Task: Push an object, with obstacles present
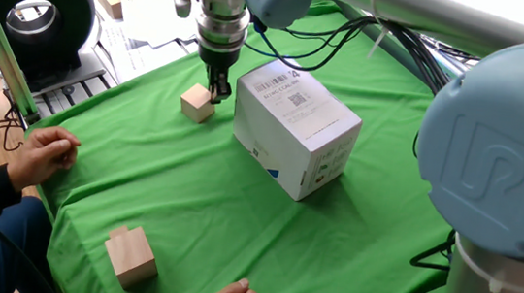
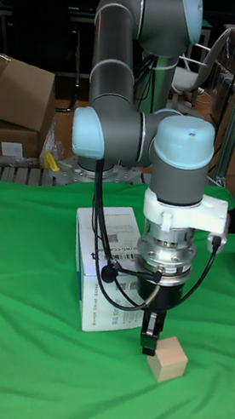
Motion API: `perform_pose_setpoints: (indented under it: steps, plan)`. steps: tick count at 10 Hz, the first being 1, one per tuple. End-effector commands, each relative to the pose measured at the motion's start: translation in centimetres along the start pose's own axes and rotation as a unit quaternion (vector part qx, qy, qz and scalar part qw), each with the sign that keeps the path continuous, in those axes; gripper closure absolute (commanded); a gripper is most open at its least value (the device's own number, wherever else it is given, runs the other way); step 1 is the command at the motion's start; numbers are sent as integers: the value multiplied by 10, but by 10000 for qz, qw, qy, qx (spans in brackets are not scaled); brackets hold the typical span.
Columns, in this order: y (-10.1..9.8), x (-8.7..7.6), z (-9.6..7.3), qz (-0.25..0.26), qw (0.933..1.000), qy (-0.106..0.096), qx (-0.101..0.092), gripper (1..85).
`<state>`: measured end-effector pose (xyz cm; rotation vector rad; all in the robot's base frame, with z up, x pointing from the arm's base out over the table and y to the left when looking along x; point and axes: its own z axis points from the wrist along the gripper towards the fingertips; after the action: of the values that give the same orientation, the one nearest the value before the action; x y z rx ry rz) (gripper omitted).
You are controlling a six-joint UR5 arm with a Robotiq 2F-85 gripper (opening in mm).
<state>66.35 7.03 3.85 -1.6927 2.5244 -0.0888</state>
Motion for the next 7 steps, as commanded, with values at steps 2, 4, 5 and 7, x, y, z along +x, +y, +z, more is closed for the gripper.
perform_pose_setpoints:
  steps: [2,4,5,7]
  plan:
    - [14,-9,-7,260,9996,-56,-84,543]
    - [18,-8,-10,284,9995,-41,-136,543]
    - [20,-10,-9,332,9993,-62,-145,543]
    - [21,-8,-12,388,9992,-10,-131,550]
